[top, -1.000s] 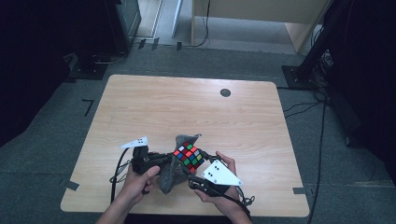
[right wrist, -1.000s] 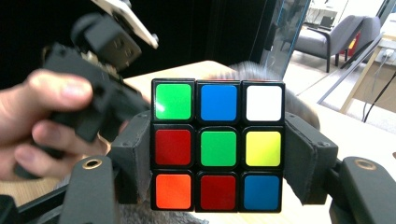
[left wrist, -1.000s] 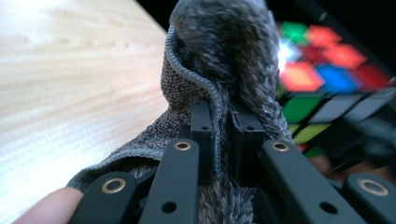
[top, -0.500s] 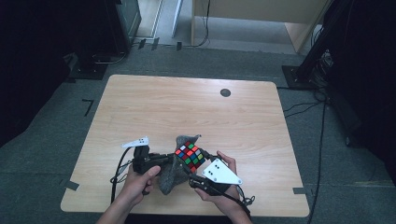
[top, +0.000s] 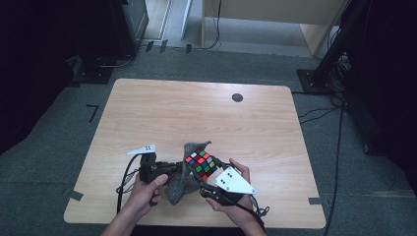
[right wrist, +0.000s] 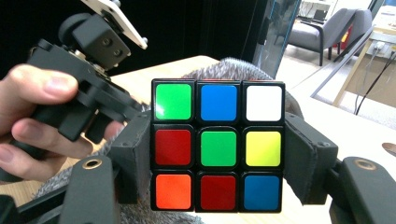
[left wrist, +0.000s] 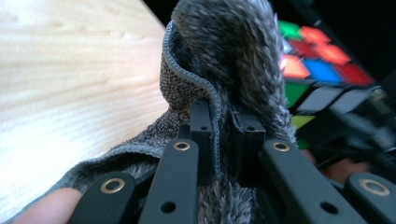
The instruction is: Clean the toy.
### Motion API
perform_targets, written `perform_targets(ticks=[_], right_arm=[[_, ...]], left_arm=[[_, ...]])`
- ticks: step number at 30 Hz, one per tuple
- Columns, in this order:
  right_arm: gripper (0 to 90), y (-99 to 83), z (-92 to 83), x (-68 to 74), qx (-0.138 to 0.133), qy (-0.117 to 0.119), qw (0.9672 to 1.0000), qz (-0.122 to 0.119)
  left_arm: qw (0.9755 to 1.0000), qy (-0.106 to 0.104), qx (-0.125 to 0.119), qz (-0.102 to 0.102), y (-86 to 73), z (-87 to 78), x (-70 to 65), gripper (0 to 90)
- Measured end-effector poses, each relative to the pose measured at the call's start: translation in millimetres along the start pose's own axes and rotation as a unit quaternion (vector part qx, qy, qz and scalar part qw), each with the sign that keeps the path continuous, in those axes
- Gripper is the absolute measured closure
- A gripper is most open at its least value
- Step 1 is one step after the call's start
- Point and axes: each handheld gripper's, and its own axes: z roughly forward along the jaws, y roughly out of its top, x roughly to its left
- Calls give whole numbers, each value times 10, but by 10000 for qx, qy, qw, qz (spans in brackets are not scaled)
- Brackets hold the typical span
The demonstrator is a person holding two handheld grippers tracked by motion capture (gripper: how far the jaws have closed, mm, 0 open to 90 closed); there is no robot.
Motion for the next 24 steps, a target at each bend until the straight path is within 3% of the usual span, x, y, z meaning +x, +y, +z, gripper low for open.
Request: perform_targets(ticks=[3, 5, 10, 13, 14, 16, 17, 19, 21, 22, 23, 24], right_arm=[[348, 4, -3, -4, -5, 32, 10000, -11], [348, 10, 0, 1, 13, 39, 10000, -8], [347, 31, 2, 9, 13, -7, 10000, -5], [348, 26, -2, -3, 23, -38, 10000, 15], [348, 21, -2, -5, 31, -40, 10000, 16], [348, 12, 1, -3, 46, -51, 10000, -8], [348, 9, 1, -1, 44, -61, 10000, -18], [348, 7, -3, 5, 48, -105, 9999, -79], [348, 2, -6, -2, 43, -147, 9998, -121], [348, -8, -8, -18, 49, -195, 9997, -133], [348, -8, -8, -18, 49, -195, 9997, -133], [348, -14, -10, -23, 67, -224, 9997, -104]], left_arm=[[9994, -191, -289, -53, 53, -93, -6, 819], [9995, -147, -271, -24, 52, -90, -1, 818], [9995, 119, 283, 49, -34, 87, 19, 815], [9985, 252, 443, 179, -43, 124, 13, 809], [9975, 407, 500, 299, -39, 130, 3, 806], [9901, 1013, 698, 671, -38, 143, -19, 787], [9886, 1137, 699, 695, -39, 136, -9, 774], [9897, 1199, 497, 600, -17, 89, 14, 708], [9882, 1418, 177, 553, 39, 11, 9, 583], [9872, 1491, -147, 538, 105, -91, -11, 500], [9872, 1491, -147, 538, 105, -91, -11, 472], [9867, 1498, -295, 552, 136, -146, -31, 472]])
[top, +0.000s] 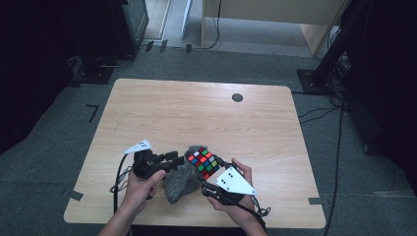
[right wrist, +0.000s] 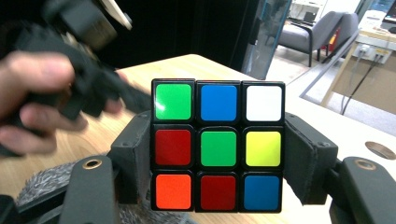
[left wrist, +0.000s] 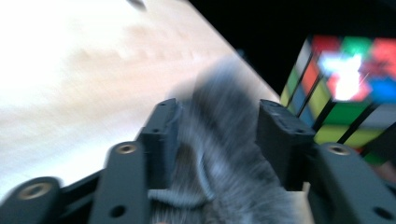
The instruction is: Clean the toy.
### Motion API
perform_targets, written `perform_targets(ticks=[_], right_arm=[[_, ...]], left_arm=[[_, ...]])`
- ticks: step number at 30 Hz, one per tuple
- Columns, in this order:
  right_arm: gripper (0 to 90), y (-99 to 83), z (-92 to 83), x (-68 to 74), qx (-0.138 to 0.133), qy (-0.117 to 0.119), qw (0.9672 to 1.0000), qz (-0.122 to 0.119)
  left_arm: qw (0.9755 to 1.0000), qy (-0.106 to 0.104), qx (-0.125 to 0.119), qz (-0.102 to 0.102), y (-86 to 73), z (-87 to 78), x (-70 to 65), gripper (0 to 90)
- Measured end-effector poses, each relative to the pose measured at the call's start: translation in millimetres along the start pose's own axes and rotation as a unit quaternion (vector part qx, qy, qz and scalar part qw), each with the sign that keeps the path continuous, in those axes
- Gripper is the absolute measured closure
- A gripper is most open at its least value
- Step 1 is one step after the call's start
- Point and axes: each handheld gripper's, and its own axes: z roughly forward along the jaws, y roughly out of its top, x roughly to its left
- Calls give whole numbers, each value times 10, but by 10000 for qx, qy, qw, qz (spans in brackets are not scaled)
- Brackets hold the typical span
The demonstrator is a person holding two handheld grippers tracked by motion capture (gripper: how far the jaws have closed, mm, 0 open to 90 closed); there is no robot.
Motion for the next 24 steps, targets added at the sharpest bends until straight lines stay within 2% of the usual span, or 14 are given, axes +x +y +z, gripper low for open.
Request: perform_targets(ticks=[2, 4, 7, 10, 11, 13, 18, 22, 24], right_arm=[[348, -13, 1, -9, 10, -32, 10000, -13], [348, -20, 5, -4, 14, -40, 10000, -6], [348, -25, 22, 26, 15, -33, 10000, -75], [348, -38, 52, 80, 25, 0, 9997, -227], [348, -44, 60, 100, 35, 9, 9996, -282], [348, -53, 81, 154, 47, 34, 9992, -399], [348, -57, 96, 195, 47, 46, 9989, -463], [347, -60, 110, 210, 53, 43, 9987, -509], [348, -55, 120, 225, 34, 89, 9985, -538]], left_arm=[[9997, -68, -215, -21, 62, -86, -13, 438], [9992, -262, -272, -94, 101, -114, -50, 413], [9984, -530, -126, -138, 114, -80, -127, 361], [9960, -862, 17, -237, 118, -25, -236, 316], [9956, -899, 54, -241, 122, -14, -269, 298], [9960, -858, 208, -136, 125, 22, -346, 263], [9962, -799, 346, -73, 100, 78, -409, 224], [9963, -645, 558, 113, 67, 147, -478, 202], [9959, -610, 657, 144, 51, 179, -494, 201]])
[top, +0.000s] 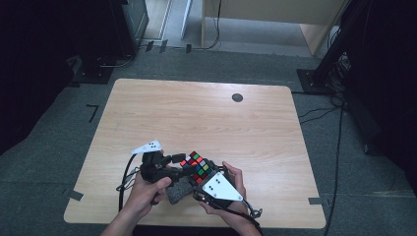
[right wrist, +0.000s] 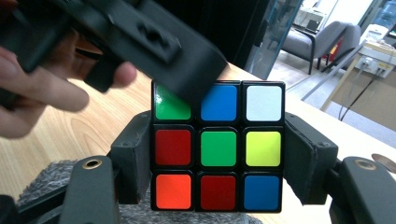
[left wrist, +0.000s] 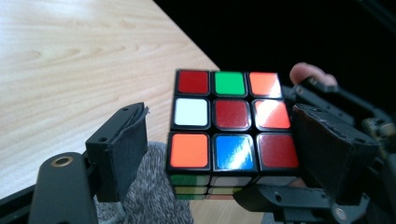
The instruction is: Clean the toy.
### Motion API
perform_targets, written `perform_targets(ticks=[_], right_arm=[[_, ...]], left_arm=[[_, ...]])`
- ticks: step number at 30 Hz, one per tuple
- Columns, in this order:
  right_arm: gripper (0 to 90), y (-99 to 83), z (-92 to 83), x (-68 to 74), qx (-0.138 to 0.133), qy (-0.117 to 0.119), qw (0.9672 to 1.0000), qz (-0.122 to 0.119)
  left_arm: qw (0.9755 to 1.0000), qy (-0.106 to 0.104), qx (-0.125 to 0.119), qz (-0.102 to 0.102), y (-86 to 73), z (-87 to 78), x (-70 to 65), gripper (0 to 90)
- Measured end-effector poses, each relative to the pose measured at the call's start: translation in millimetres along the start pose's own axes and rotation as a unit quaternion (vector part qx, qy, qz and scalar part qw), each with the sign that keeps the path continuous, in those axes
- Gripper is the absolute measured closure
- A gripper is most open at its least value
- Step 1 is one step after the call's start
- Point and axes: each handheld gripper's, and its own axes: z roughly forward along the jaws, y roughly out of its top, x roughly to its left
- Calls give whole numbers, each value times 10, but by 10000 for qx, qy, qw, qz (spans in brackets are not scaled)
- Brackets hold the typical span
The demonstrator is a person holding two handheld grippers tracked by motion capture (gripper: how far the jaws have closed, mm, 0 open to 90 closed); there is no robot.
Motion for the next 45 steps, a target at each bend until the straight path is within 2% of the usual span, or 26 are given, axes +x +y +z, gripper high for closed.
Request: perform_targets(ticks=[3, 6, 11, 15, 17, 19, 21, 24, 28, 32, 35, 39, 41, 43, 45], right_arm=[[348, 4, 15, 24, -4, 38, 10000, -74], [348, -4, 28, 58, 23, 24, 9999, -170], [347, -20, 41, 77, 39, 28, 9996, -273], [330, -28, 58, 88, 20, 15, 9994, -336], [298, -48, 73, 92, 136, -81, 9989, -441], [296, -77, 80, 80, 189, -103, 9989, -412], [303, -70, 76, 74, 161, -61, 9993, -321], [338, -58, 66, 88, 128, -57, 9990, -436], [347, -57, 17, 97, -6, -72, 9983, -583], [347, -60, 7, 99, -47, -71, 9976, -689], [348, -62, 6, 118, -101, -38, 9967, -807], [347, -55, 4, 140, -150, -97, 9944, -1037], [347, -60, 4, 136, -148, -83, 9944, -1042], [345, -69, 21, 154, -131, -106, 9940, -1079], [338, -63, 45, 156, -102, -110, 9950, -990]], left_arm=[[10000, 25, 25, -64, 1, 12, 7, 224], [9997, -157, 105, -127, 3, 11, 30, 305], [9995, -114, 257, -127, 2, 11, 43, 333], [9998, 12, 182, -127, 6, -20, 47, 342], [9997, -16, 44, -223, 21, -68, 75, 343], [9997, -63, -6, -248, 34, -99, 98, 344], [9997, -126, -13, -211, 29, -99, 90, 344], [9997, -172, -29, -155, 32, -99, 73, 343], [9990, -398, -13, -185, 41, -107, 88, 342], [9989, -441, 101, -123, 52, -107, 98, 339], [9982, -509, 302, -57, 49, -80, 96, 322], [9987, -427, 262, 33, 42, -68, 69, 337], [9986, -416, 323, 65, 42, -71, 76, 339], [9990, -323, 290, 142, 36, -86, 70, 342], [9993, -218, 215, 191, 42, -107, 70, 343]])
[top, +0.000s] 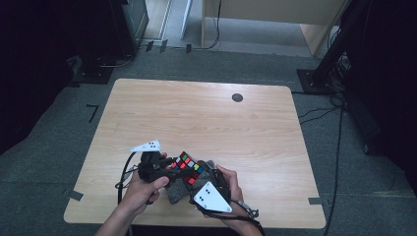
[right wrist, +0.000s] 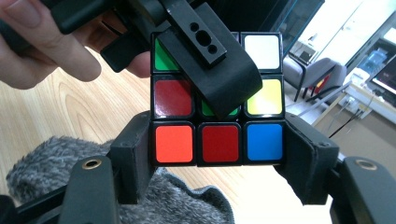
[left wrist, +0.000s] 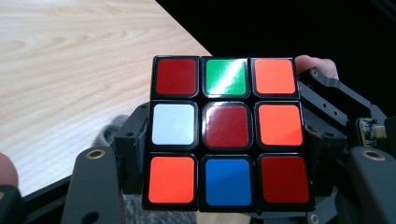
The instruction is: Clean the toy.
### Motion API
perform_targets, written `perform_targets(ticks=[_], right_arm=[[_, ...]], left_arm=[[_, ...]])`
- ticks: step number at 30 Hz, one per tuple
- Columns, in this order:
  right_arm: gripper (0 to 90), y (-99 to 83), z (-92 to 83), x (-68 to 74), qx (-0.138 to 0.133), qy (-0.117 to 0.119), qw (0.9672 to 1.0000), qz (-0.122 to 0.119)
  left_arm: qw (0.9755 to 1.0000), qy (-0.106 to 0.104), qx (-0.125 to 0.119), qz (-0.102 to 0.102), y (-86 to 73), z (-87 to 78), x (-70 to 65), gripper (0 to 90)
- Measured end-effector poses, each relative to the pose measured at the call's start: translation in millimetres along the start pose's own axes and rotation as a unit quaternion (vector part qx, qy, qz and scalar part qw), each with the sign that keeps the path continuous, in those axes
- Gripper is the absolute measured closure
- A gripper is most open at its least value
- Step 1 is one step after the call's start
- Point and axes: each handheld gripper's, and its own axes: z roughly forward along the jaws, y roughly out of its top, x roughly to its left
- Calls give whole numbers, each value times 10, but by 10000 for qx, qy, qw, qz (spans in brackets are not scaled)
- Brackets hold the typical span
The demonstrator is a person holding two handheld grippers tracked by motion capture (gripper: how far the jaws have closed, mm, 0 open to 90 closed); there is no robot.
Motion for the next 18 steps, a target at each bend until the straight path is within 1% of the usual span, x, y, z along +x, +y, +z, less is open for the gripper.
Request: perform_targets(ticks=[1, 3, 4, 5, 6, 7, 8, 9, 10, 11, 12, 13, 14, 15, 16, 17, 18], right_arm=[[326, 1, 11, -6, 39, 2, 10000, 62], [279, -22, 32, -44, 188, 121, 9995, 226], [274, -46, 42, -63, 273, 170, 9990, 327], [273, -75, 55, -84, 345, 217, 9981, 456], [276, -104, 73, -103, 415, 288, 9964, 684], [285, -132, 99, -127, 484, 391, 9937, 928], [292, -156, 130, -139, 572, 457, 9903, 1183], [299, -172, 154, -140, 638, 542, 9870, 1375], [310, -193, 203, -139, 784, 721, 9813, 1605], [319, -212, 256, -131, 945, 824, 9769, 1733], [332, -235, 309, -121, 1135, 950, 9714, 1855], [343, -265, 361, -108, 1289, 1145, 9653, 1962], [350, -299, 411, -87, 1489, 1277, 9604, 1977], [370, -370, 491, -35, 1931, 1426, 9531, 1844], [380, -396, 511, -18, 2070, 1450, 9512, 1770], [398, -441, 535, -4, 2256, 1410, 9498, 1645], [398, -441, 535, -4, 2256, 1410, 9498, 1645]], left_arm=[[9999, 66, -80, -16, 7, -30, 14, 343], [9993, 141, -325, -97, 27, -133, 80, 343], [9986, 182, -471, -140, 37, -203, 120, 343], [9977, 230, -626, -138, 46, -275, 162, 343], [9962, 318, -793, -142, 52, -344, 192, 343], [9946, 443, -930, -110, 55, -405, 217, 343], [9935, 531, -1007, -52, 55, -444, 236, 343], [9915, 679, -1112, 40, 49, -494, 258, 343], [9900, 773, -1172, 122, 40, -520, 274, 344], [9885, 869, -1221, 217, 27, -536, 287, 344], [9873, 951, -1241, 289, 13, -540, 299, 344], [9861, 1046, -1244, 338, 0, -540, 306, 343], [9850, 1118, -1254, 388, -12, -532, 315, 343], [9847, 1168, -1214, 441, -29, -517, 332, 343], [9847, 1168, -1214, 441, -29, -517, 332, 343], [9842, 1218, -1199, 473, -42, -504, 338, 343], [9839, 1251, -1180, 492, -50, -493, 342, 343]])
